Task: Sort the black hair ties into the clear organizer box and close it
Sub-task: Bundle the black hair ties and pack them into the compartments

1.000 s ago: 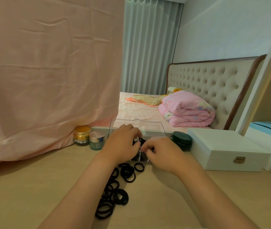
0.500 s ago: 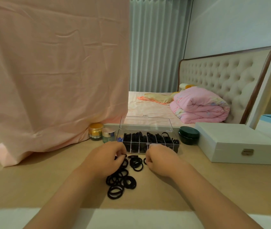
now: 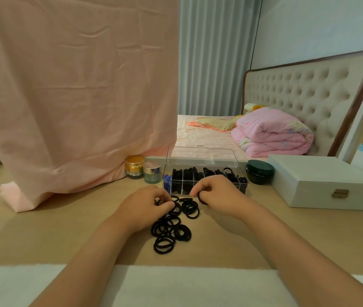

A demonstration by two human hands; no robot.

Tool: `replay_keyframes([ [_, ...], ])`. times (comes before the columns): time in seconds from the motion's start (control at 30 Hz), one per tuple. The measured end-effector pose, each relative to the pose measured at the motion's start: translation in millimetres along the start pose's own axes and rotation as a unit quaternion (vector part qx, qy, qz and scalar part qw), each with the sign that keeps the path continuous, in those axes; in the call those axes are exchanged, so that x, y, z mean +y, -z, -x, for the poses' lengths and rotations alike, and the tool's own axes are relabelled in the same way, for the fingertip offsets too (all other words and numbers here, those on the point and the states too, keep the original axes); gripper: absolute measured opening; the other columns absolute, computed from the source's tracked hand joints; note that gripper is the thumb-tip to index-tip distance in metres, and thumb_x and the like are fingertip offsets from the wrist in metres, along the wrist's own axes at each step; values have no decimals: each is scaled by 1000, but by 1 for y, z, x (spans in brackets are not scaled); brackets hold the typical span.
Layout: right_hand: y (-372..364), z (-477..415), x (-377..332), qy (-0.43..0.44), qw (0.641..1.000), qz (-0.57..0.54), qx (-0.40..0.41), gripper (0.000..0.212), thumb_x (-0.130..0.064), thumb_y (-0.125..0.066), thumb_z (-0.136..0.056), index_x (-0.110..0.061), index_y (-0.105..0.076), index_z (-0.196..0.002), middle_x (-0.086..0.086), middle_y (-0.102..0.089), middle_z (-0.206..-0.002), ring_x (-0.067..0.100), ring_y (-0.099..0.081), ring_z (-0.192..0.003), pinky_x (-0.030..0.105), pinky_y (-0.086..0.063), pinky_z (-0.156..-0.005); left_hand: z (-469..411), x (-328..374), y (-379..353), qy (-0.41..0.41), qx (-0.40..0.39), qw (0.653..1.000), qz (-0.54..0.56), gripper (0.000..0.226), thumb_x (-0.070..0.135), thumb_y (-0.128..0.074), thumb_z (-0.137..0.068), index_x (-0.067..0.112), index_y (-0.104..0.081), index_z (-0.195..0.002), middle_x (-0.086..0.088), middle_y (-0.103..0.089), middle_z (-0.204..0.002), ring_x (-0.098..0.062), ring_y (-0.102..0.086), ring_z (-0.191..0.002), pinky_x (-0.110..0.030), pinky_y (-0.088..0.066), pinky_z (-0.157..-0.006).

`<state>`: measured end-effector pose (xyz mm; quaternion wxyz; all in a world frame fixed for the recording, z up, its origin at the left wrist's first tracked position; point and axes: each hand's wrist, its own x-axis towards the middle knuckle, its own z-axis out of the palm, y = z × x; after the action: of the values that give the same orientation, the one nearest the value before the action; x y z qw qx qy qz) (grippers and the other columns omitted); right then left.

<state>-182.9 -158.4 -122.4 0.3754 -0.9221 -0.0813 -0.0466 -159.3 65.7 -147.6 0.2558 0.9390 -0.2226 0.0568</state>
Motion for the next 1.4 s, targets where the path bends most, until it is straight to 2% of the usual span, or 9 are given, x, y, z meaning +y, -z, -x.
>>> replay_keyframes([
  [0.1, -11, 3, -1, 3, 1000, 30, 10, 35, -7, -57, -98, -35, -77, -93, -6, -71, -105, 20, -68, -96, 36, -58, -89, -1, -1, 0, -14, 3, 1000, -13, 7, 44, -67, -90, 42, -66, -97, 19, -55, -97, -4, -54, -91, -24, -42, -77],
  [0.2, -18, 4, -1, 47, 996, 76, 14, 30, -10, -59, -99, -29, -74, -118, -11, -64, -120, 8, -61, -108, 30, -52, -99, -3, 0, 0, -23, 7, 1000, 4, 10, 31, -68, -91, 41, -65, -89, 20, -57, -90, -3, -57, -88, -21, -43, -75],
  [0.43, -16, -8, -4, 35, 951, 281, -121, 42, -18, -53, -102, -21, -55, -144, 2, -53, -137, 21, -56, -120, 31, -47, -102, -3, -1, -3, -11, 14, 999, 49, 10, 30, -63, -97, 38, -66, -91, 23, -58, -86, 1, -57, -86, -17, -42, -74],
  [0.63, -9, -4, -5, 15, 941, 301, -153, 42, -18, -63, -95, -20, -62, -137, -2, -57, -127, 18, -62, -108, 33, -55, -96, -6, 0, -5, -1, 32, 984, 175, 16, 21, -69, -90, 36, -70, -87, 16, -68, -88, -2, -62, -80, -19, -48, -71],
  [0.8, -7, -3, -6, 13, 936, 322, -143, 33, -23, -64, -96, -21, -66, -130, -1, -68, -116, 16, -65, -103, 34, -56, -95, -14, 2, -10, -30, 9, 999, 10, 24, 33, -68, -91, 39, -71, -114, 16, -58, -105, -4, -54, -94, -26, -50, -86],
  [0.9, -4, 1, -7, 3, 938, 314, -145, 32, -21, -68, -93, -21, -66, -124, 0, -66, -113, 16, -65, -100, 32, -58, -91, -17, 6, -10, -34, -31, 995, -85, 42, 41, -65, -91, 36, -62, -133, 10, -53, -116, -9, -49, -109, -34, -49, -97],
  [1.07, 7, 2, -4, 9, 962, 239, -130, 23, -20, -69, -93, -23, -70, -116, -3, -67, -105, 13, -66, -94, 28, -58, -85, -17, 13, -4, -64, -44, 989, -125, 28, 34, -67, -92, 32, -72, -119, 12, -57, -118, -5, -54, -106, -28, -51, -93],
  [1.27, 22, -2, -3, 9, 992, 95, -80, 13, -22, -68, -93, -26, -77, -85, 3, -76, -83, 21, -72, -80, 36, -61, -80, -15, 20, 1, 16, -13, 995, 97, 8, 22, -66, -94, 27, -71, -98, 13, -66, -91, -3, -63, -82, -18, -51, -69],
  [1.4, 27, 0, -8, 3, 996, 20, -83, 12, -13, -66, -94, -18, -77, -97, 0, -78, -85, 12, -76, -74, 22, -58, -66, -16, 25, 3, 50, -19, 978, 202, 2, 21, -68, -92, 21, -70, -91, 5, -70, -82, -6, -64, -73, -18, -48, -67],
])
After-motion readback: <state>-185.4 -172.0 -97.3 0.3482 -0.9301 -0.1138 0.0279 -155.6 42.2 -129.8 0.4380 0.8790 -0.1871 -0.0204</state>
